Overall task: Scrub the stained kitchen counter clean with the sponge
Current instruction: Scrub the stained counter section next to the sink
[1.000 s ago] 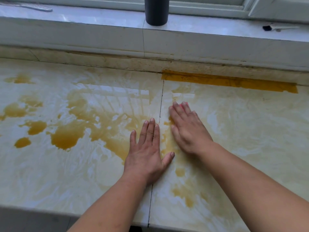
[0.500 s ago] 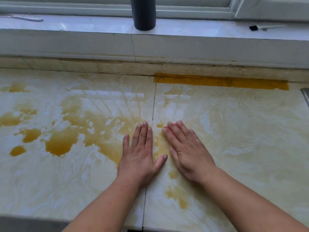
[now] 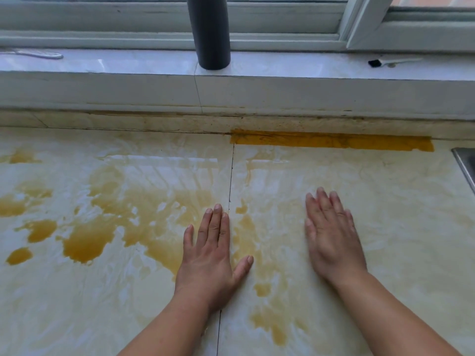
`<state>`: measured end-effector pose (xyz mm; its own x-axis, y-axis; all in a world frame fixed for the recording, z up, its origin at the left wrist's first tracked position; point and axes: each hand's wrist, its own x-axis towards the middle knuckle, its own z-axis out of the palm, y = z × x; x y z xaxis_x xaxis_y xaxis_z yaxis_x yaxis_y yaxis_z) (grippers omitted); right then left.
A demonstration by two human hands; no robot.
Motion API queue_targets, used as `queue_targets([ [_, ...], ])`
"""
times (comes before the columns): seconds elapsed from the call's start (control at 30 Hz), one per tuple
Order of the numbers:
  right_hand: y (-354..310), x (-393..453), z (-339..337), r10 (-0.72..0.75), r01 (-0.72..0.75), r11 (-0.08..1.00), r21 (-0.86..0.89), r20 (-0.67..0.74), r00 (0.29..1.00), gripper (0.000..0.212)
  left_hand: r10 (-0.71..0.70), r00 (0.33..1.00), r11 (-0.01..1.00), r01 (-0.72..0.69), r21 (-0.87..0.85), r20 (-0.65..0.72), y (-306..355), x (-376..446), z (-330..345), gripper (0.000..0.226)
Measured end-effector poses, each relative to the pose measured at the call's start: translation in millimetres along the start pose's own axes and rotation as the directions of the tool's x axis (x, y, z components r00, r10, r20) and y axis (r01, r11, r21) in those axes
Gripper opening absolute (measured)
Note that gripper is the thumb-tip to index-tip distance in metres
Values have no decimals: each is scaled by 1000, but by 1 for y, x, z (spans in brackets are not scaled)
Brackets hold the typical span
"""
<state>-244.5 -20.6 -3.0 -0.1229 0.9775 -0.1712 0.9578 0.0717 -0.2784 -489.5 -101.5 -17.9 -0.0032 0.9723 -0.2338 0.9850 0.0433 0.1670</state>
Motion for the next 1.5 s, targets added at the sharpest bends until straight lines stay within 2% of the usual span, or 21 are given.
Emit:
queue_targets([
  [0.1, -36, 19, 7, 54, -52, 996, 69, -18, 998, 60, -1, 999, 1000, 3, 27, -49, -3, 1, 7, 96],
  [0.2, -78, 46, 11, -125, 121, 985, 124, 25, 992, 63, 14, 998, 1000, -13, 25, -61, -4, 2, 13, 96],
  [0.27, -89, 62, 14, -278, 272, 955, 118, 38, 960, 60, 13, 997, 999, -9, 42, -77, -4, 1, 13, 97],
  [0.3, -90, 72, 15, -309, 304, 946, 116, 31, 951, 59, 14, 996, 999, -10, 52, -87, -4, 2, 13, 97],
  [0.37, -92, 97, 13, -246, 243, 962, 122, 2, 969, 57, 20, 994, 998, -14, 59, -109, -5, 3, 16, 98],
  [0.47, -113, 132, 11, -41, 45, 991, 129, -34, 999, 62, 27, 991, 997, -16, 78, -134, -4, 4, 18, 97],
  [0.53, -129, 139, 15, -28, 33, 992, 120, -49, 998, 63, 21, 989, 996, -9, 84, -145, -5, 4, 18, 96],
  [0.6, -132, 130, 18, -172, 172, 980, 101, -10, 985, 63, 18, 989, 996, -6, 84, -146, -5, 4, 18, 96],
  [0.7, -116, 101, 18, -415, 411, 909, 74, 64, 908, 56, 26, 986, 996, -12, 84, -163, -4, 4, 18, 98],
  [0.77, -108, 96, 16, -480, 479, 877, 34, 99, 872, 55, 28, 984, 996, -13, 85, -176, -5, 4, 19, 100],
  [0.83, -109, 108, 14, -490, 493, 870, -7, 106, 865, 56, 32, 983, 995, -14, 100, -179, -6, 4, 20, 100],
  [0.9, -106, 125, 10, -424, 426, 904, -21, 80, 902, 59, 34, 981, 993, -12, 115, -193, -6, 5, 21, 100],
  [1.03, -50, 127, -10, -146, 146, 989, 22, -2, 989, 61, 41, 978, 991, -14, 131, -207, -8, 4, 24, 100],
  [1.13, -17, 108, -16, 25, -24, 999, 21, -63, 998, 57, 40, 977, 993, -14, 120, -212, -8, 6, 24, 101],
  [1.2, -25, 112, -12, 133, -130, 991, 40, -86, 987, 59, 36, 979, 994, -14, 107, -201, -7, 6, 24, 102],
  [1.27, -50, 125, -7, 159, -154, 984, 85, -55, 986, 63, 33, 979, 995, -13, 102, -200, -6, 7, 24, 104],
  [1.37, -88, 131, 0, -64, 62, 996, 59, 31, 997, 64, 29, 980, 995, -11, 95, -195, -5, 8, 23, 105],
  [1.5, -96, 87, 7, -338, 338, 941, 25, 107, 935, 60, 23, 985, 996, -8, 90, -169, -5, 7, 21, 104],
])
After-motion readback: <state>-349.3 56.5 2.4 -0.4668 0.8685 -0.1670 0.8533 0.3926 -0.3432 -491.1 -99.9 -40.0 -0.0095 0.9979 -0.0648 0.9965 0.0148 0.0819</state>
